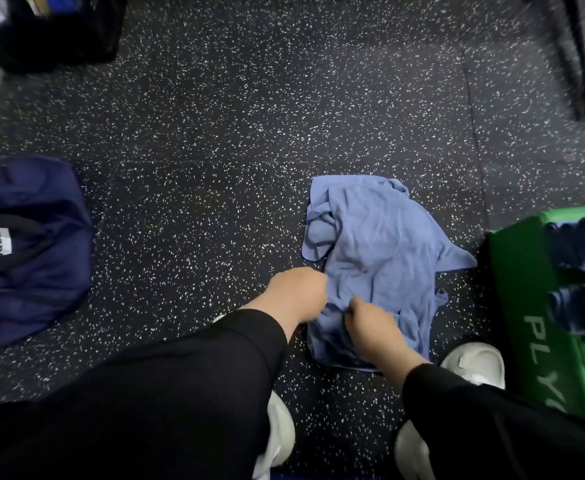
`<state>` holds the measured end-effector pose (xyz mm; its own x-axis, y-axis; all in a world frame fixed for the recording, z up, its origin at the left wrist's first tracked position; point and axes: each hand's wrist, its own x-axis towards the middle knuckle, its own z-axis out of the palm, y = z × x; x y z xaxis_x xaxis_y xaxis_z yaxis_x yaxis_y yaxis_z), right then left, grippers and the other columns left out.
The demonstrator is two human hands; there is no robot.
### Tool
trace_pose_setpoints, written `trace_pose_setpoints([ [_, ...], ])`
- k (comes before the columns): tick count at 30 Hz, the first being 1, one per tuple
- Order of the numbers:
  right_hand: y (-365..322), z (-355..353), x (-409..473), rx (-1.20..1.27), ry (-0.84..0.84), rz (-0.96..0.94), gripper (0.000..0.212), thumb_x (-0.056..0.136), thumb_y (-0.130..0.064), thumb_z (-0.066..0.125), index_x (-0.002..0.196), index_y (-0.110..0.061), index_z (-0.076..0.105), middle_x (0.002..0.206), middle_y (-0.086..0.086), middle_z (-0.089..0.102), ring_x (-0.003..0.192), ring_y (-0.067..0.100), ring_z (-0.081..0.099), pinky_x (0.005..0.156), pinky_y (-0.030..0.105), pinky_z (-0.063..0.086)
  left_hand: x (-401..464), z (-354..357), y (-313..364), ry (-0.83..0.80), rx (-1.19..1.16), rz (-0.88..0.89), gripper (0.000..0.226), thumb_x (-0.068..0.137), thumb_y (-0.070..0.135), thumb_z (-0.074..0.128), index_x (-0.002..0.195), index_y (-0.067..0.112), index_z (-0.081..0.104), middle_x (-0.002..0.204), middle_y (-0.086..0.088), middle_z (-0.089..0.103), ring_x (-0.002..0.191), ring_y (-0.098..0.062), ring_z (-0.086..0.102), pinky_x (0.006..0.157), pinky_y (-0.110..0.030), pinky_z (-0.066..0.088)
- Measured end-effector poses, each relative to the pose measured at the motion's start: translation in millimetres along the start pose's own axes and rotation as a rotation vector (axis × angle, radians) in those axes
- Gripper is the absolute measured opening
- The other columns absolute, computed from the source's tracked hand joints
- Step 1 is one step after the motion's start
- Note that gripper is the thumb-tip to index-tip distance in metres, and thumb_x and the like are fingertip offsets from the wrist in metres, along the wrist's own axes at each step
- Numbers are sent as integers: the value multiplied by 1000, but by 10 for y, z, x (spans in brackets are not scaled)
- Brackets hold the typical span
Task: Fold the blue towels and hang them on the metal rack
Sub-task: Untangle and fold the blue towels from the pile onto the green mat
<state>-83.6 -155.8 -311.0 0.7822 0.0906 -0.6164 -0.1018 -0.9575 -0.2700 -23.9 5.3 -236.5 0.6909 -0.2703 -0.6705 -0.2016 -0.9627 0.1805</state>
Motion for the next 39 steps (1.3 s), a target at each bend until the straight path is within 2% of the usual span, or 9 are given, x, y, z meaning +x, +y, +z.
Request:
trace_pose_setpoints([
  [7,-257,-1377,19,288,99,-177,18,106,-28,45,109,-21,61,105,10,70,99,33,63,79,36,44,-210,-654,89,167,-430,43,47,101,26,49,147,18,45,134,-8,60,119,-31,58,98,-41,48],
  [12,-527,-2501,-504,267,180,-337,20,104,-25,50,105,-25,70,100,1,73,94,20,66,84,33,51,-644,-1420,308,354,-680,138,20,98,24,61,115,13,64,101,-4,69,91,-22,65,69,-24,45],
  [14,-628,-2905,-822,269,283,-352,16,103,-25,53,99,-22,69,87,2,70,79,18,63,66,19,47,-908,-1706,375,451,-732,178,19,98,28,64,102,9,64,84,-1,64,68,-12,54,49,-19,35],
  [16,-692,-3235,-1122,255,422,-356,15,102,-25,55,92,-20,66,77,2,66,64,15,58,50,16,41,-1178,-1975,430,534,-767,213,26,97,32,67,91,6,63,70,4,52,57,-9,42,48,-22,28],
  [18,-724,-3457,-1365,247,563,-371,16,101,-27,56,91,-18,65,78,0,65,68,16,57,59,27,40,-1427,-2188,457,576,-787,248,30,95,34,70,88,5,63,68,4,50,58,-10,41,53,-26,28],
  [23,-703,-3598,-1704,328,744,-359,12,99,-26,60,88,-27,62,75,-12,58,73,14,54,66,27,32,-1748,-2311,359,632,-757,231,24,99,33,64,84,14,63,73,-3,65,61,-9,50,61,-29,37],
  [33,-823,-3392,-1655,429,555,-539,6,98,-28,62,94,-33,64,71,-26,65,66,-2,57,62,14,42,-1750,-2447,420,726,-929,314,19,86,22,78,79,17,62,64,3,58,59,-10,45,59,-29,34],
  [36,-842,-3443,-1606,418,486,-564,32,98,-28,63,68,-22,54,54,-15,43,53,3,37,52,21,31,-1719,-2503,450,722,-869,309,21,85,22,79,79,14,62,65,0,57,57,-10,42,58,-30,32],
  [39,-753,-3518,-1508,481,563,-452,33,98,-30,60,75,-7,59,62,1,45,58,6,35,57,33,32,-1698,-2548,369,638,-867,291,19,87,25,78,80,12,66,68,-4,63,62,-11,48,62,-31,35],
])
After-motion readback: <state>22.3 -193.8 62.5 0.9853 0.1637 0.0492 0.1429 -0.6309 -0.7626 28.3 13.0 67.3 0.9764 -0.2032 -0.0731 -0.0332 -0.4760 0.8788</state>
